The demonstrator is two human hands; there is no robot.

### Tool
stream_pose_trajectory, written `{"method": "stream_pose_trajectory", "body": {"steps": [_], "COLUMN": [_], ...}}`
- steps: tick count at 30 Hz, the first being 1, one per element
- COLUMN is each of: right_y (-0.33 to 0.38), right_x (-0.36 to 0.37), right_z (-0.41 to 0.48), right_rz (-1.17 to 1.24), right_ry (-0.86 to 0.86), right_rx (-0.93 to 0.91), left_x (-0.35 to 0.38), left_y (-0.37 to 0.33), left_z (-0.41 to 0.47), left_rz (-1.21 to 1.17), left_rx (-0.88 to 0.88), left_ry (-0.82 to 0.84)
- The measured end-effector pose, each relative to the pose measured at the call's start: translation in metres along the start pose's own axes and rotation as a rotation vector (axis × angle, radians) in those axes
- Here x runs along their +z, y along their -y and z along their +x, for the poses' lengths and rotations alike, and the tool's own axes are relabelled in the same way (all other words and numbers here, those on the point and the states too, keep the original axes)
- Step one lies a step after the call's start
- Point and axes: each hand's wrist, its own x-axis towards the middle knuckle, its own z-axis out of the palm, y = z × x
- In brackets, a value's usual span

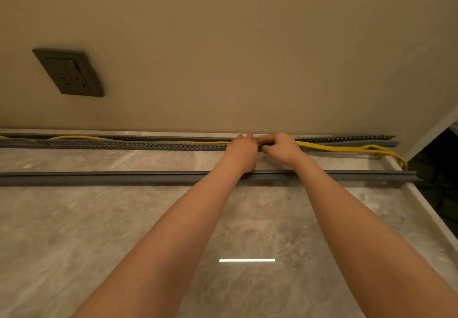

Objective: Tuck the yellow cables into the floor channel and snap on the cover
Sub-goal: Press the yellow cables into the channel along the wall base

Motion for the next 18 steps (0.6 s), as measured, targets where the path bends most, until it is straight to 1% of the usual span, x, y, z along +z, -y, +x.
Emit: {"method": "stream_pose_trajectory", "body": {"steps": [2, 4, 6, 9, 11, 15, 18], "right_y": [-0.002, -0.007, -0.021, -0.051, -0.069, -0.076, -0.076], "right_x": [-0.006, -0.011, -0.022, -0.037, -0.049, -0.064, -0.066], "right_z": [0.000, 0.001, -0.002, -0.011, -0.018, -0.015, -0.010], "right_rz": [0.123, 0.157, 0.070, -0.149, -0.245, -0.411, -0.459], "right_ry": [0.041, -0.019, -0.096, -0.097, -0.116, -0.052, -0.038], "right_rx": [0.009, 0.007, -0.001, -0.020, -0.032, -0.132, -0.179], "left_x": [-0.006, -0.011, -0.012, -0.010, -0.010, -0.010, -0.008], "left_y": [-0.003, -0.005, -0.010, -0.008, -0.009, -0.015, -0.017], "left_z": [0.003, 0.006, 0.006, 0.004, 0.004, 0.003, 0.003], "left_rz": [0.015, 0.031, 0.019, -0.002, -0.005, -0.014, -0.010], "left_rx": [-0.035, -0.049, -0.073, -0.103, -0.120, -0.172, -0.196], "left_ry": [0.025, 0.033, 0.041, 0.057, 0.067, 0.087, 0.111]}}
